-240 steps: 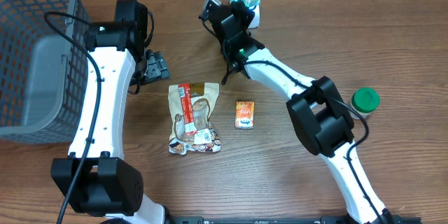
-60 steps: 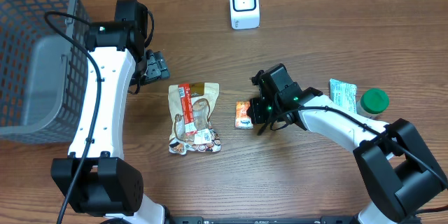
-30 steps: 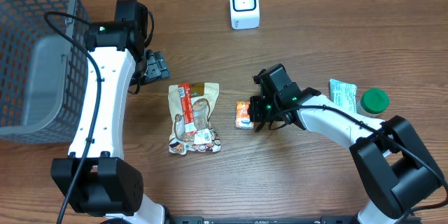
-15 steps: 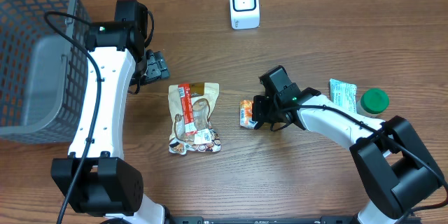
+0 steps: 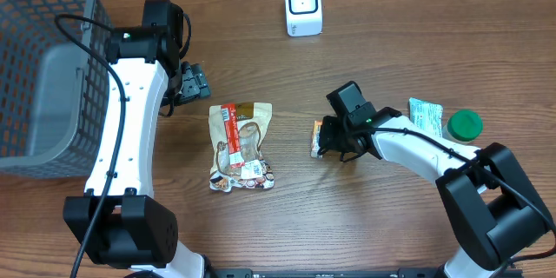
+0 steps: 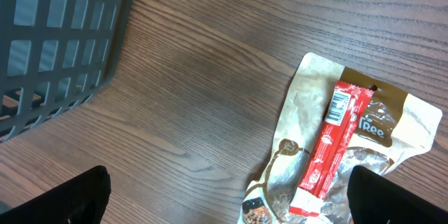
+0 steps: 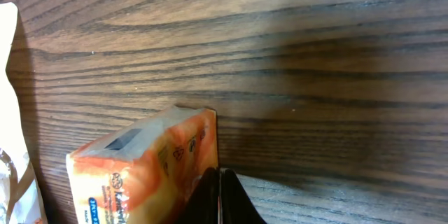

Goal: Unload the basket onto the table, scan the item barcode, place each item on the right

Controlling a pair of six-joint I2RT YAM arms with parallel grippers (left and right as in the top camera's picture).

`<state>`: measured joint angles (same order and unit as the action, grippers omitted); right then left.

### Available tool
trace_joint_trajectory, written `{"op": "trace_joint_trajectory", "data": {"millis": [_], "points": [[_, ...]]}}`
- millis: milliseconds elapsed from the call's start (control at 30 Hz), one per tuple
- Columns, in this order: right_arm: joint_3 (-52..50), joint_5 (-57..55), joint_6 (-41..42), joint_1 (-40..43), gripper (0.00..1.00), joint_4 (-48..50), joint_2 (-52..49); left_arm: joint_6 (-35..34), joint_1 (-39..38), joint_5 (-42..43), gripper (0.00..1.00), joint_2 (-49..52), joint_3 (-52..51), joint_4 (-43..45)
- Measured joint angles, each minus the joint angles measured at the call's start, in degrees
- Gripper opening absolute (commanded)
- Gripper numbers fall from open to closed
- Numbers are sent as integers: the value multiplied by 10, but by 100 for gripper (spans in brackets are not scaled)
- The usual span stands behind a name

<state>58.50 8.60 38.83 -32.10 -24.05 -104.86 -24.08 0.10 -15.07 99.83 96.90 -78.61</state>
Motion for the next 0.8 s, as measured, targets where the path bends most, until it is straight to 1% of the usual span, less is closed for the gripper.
{"op": "trace_joint_trajectory", "data": {"millis": [100, 167, 200, 400, 500, 700, 800], "points": [[0, 2, 2, 7, 20, -1, 0, 0, 0, 0, 100, 0, 0, 0], [0, 1, 1, 13, 29, -9, 0, 0, 0, 0, 100, 0, 0, 0], [0, 1, 4, 16, 32, -14, 0, 0, 0, 0, 99, 0, 0, 0], [8, 4, -7, 49, 38, -69, 11, 0, 0, 0, 100, 0, 0, 0], [20, 1, -29, 61, 42, -98, 30, 0, 0, 0, 100, 0, 0, 0], [79, 1, -69, 52, 51, -159, 62, 0, 0, 0, 100, 0, 0, 0], [103, -8, -78, 31, 57, -166, 64, 0, 0, 0, 99, 0, 0, 0]]}}
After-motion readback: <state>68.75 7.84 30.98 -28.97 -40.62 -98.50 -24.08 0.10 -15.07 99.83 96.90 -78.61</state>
